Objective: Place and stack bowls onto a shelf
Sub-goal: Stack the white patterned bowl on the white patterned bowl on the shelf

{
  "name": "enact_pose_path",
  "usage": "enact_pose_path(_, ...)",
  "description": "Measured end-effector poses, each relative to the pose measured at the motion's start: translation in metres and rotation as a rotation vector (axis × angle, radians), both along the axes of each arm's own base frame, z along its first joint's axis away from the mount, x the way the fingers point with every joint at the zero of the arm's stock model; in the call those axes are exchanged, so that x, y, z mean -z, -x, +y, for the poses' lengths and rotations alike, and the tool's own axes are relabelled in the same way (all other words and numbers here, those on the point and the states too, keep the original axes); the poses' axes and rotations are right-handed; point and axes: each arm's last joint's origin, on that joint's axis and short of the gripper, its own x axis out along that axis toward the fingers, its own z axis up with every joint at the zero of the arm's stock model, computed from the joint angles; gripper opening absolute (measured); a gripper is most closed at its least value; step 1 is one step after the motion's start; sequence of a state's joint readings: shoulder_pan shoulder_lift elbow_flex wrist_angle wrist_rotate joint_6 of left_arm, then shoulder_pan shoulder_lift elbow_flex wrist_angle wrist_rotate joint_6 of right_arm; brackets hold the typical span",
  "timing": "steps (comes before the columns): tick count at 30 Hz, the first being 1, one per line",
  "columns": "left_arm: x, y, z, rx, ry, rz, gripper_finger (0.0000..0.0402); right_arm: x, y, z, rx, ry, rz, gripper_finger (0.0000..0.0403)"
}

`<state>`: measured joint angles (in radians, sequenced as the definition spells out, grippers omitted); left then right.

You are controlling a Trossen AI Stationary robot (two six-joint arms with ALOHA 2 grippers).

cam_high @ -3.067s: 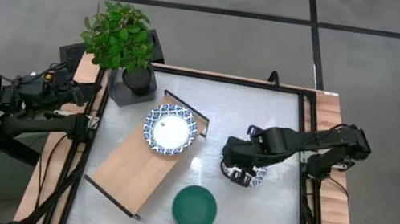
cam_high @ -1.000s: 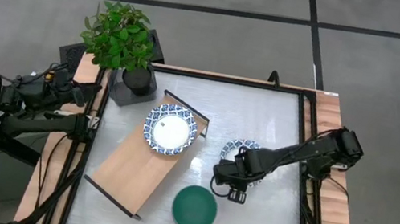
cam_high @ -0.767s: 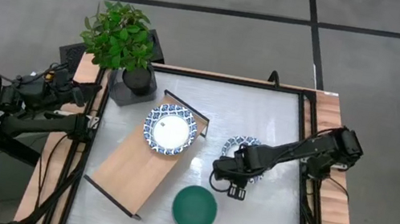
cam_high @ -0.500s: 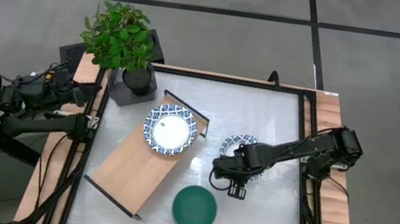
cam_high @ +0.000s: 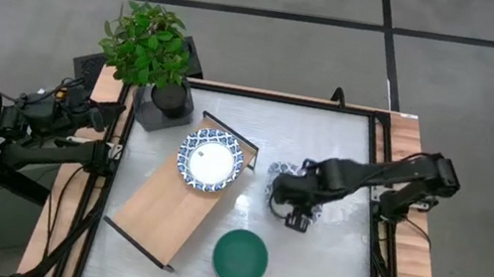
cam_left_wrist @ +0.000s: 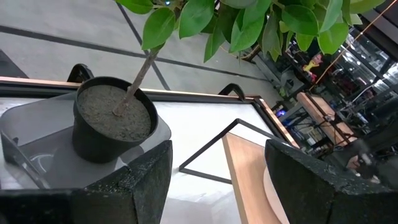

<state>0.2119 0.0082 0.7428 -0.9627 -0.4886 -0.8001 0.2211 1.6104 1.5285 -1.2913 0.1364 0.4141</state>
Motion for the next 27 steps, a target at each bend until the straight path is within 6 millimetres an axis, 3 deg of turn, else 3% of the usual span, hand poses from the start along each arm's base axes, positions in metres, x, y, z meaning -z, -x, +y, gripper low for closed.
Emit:
enact_pose_path(9,0.000,0.000,0.000,-0.009,0.009,-0.009,0.0242,-0.052,0.007,-0.029,0.112,0.131,-0.193,0.0017)
enact_pose_path(15,0.000,0.000,0.000,-0.009,0.010,-0.009,0.0242,-0.075,0.007,-0.038,0.075,0.214,-0.256,0.0017)
enact_pose_path(22,0.000,0.000,0.000,-0.013,0.009,-0.009,0.0242,-0.088,-0.007,-0.042,-0.085,0.436,-0.372,0.0017)
enact_pose_path(27,0.000,0.000,0.000,-0.016,0.008,-0.009,0.0242,-0.095,-0.026,-0.040,-0.314,0.618,-0.433,0.0017)
